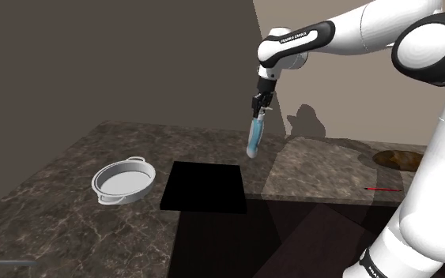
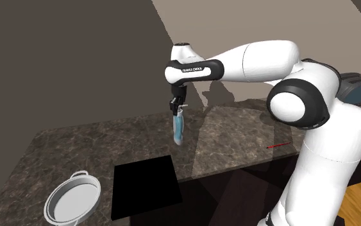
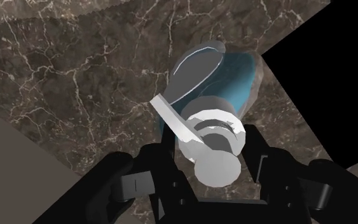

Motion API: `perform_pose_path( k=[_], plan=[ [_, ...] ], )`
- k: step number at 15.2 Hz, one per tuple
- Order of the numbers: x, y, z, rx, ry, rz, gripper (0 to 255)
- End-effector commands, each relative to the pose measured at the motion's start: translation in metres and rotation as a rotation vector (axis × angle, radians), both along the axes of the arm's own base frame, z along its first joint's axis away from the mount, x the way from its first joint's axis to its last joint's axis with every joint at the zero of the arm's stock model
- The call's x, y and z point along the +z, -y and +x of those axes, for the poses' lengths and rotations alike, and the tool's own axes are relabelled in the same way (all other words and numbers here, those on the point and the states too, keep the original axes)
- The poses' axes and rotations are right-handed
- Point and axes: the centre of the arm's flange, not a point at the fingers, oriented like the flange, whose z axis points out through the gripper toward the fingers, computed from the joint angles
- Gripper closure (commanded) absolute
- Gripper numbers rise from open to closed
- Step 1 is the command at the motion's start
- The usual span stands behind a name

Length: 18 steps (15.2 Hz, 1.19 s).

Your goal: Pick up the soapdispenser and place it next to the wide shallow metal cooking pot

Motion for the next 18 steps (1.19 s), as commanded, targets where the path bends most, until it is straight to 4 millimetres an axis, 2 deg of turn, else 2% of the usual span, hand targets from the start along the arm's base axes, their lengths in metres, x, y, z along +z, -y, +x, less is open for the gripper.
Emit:
perform_pose_path(
  k=[1, 11, 18],
  plan=[
    [0.011, -0.001, 0.001, 0.0, 0.0, 0.0, 255],
    [0.059, -0.001, 0.001, 0.0, 0.0, 0.0, 255],
    [0.06, -0.093, -0.002, 0.0, 0.0, 0.0, 255]
  ],
)
